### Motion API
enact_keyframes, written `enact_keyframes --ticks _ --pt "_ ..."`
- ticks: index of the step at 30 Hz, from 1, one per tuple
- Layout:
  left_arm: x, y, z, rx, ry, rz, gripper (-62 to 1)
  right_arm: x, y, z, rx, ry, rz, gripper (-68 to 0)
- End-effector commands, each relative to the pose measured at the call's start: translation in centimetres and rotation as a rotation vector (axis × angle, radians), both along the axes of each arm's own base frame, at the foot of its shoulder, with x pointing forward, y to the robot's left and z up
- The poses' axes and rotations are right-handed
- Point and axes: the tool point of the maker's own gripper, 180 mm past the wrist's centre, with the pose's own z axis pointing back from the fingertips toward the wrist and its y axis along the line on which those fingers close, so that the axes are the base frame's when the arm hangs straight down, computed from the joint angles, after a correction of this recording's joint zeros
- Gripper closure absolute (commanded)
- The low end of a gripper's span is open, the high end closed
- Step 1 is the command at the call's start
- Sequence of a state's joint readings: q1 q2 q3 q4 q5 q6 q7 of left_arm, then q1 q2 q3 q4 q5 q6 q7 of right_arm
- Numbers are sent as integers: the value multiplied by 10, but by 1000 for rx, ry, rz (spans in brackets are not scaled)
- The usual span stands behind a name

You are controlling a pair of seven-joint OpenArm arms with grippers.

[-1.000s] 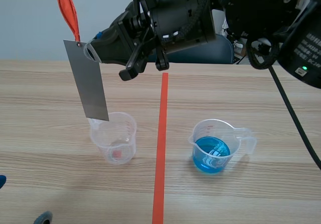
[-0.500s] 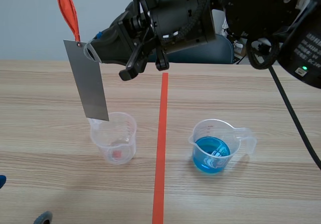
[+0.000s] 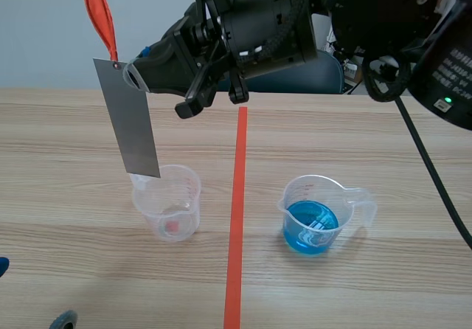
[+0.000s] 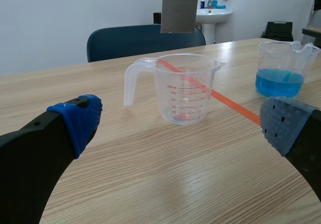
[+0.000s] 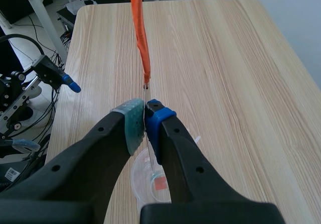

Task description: Do the redox reaction experiment. move the plate over the left beaker

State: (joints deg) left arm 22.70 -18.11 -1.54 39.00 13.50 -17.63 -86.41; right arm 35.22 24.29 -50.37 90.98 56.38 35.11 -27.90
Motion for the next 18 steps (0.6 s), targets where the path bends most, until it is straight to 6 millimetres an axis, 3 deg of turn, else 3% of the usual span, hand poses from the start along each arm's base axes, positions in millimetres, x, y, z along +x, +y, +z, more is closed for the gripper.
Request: enact_keyframes --ticks 1,18 --pt "1 1 12 -24 -55 2 -623 3 2 16 36 -25 1 -6" --pt "1 1 12 -24 -55 2 -623 3 2 17 43 -26 1 -6"
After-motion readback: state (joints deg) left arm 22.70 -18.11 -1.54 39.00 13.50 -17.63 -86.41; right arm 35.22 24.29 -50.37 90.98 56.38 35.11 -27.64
